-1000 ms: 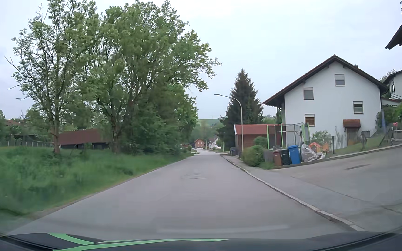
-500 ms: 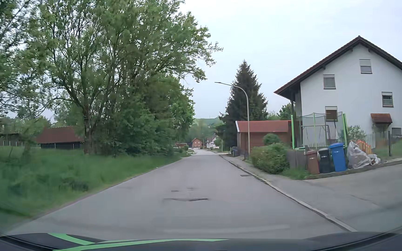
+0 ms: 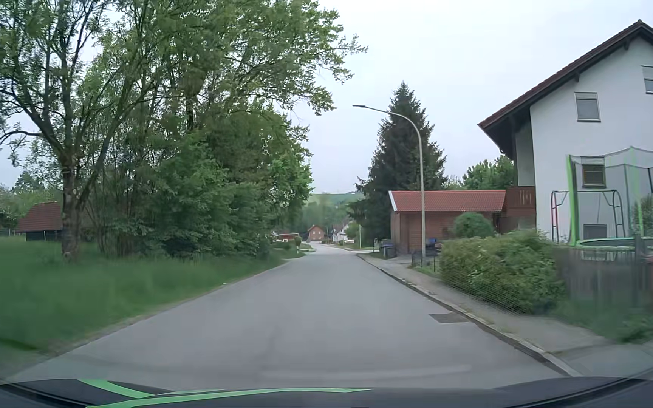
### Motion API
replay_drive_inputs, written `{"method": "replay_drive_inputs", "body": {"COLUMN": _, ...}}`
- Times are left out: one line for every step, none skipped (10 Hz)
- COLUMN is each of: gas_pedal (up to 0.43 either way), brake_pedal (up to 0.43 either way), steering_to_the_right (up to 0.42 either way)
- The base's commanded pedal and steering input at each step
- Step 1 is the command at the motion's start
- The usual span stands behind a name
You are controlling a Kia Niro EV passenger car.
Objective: Follow the waypoints while adhering to traffic rules and regulations
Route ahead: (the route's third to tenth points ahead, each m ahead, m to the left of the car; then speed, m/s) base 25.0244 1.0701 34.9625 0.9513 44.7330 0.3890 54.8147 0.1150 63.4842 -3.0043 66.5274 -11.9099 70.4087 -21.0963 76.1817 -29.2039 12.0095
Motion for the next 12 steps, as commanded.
{"method": "replay_drive_inputs", "body": {"gas_pedal": 0.0, "brake_pedal": 0.152, "steering_to_the_right": 0.004}}
{"method": "replay_drive_inputs", "body": {"gas_pedal": 0.0, "brake_pedal": 0.159, "steering_to_the_right": 0.004}}
{"method": "replay_drive_inputs", "body": {"gas_pedal": 0.0, "brake_pedal": 0.159, "steering_to_the_right": 0.004}}
{"method": "replay_drive_inputs", "body": {"gas_pedal": 0.0, "brake_pedal": 0.159, "steering_to_the_right": 0.004}}
{"method": "replay_drive_inputs", "body": {"gas_pedal": 0.0, "brake_pedal": 0.171, "steering_to_the_right": 0.004}}
{"method": "replay_drive_inputs", "body": {"gas_pedal": 0.0, "brake_pedal": 0.171, "steering_to_the_right": 0.004}}
{"method": "replay_drive_inputs", "body": {"gas_pedal": 0.0, "brake_pedal": 0.177, "steering_to_the_right": 0.004}}
{"method": "replay_drive_inputs", "body": {"gas_pedal": 0.0, "brake_pedal": 0.183, "steering_to_the_right": 0.004}}
{"method": "replay_drive_inputs", "body": {"gas_pedal": 0.0, "brake_pedal": 0.189, "steering_to_the_right": 0.004}}
{"method": "replay_drive_inputs", "body": {"gas_pedal": 0.0, "brake_pedal": 0.189, "steering_to_the_right": 0.004}}
{"method": "replay_drive_inputs", "body": {"gas_pedal": 0.0, "brake_pedal": 0.189, "steering_to_the_right": 0.004}}
{"method": "replay_drive_inputs", "body": {"gas_pedal": 0.0, "brake_pedal": 0.195, "steering_to_the_right": 0.004}}
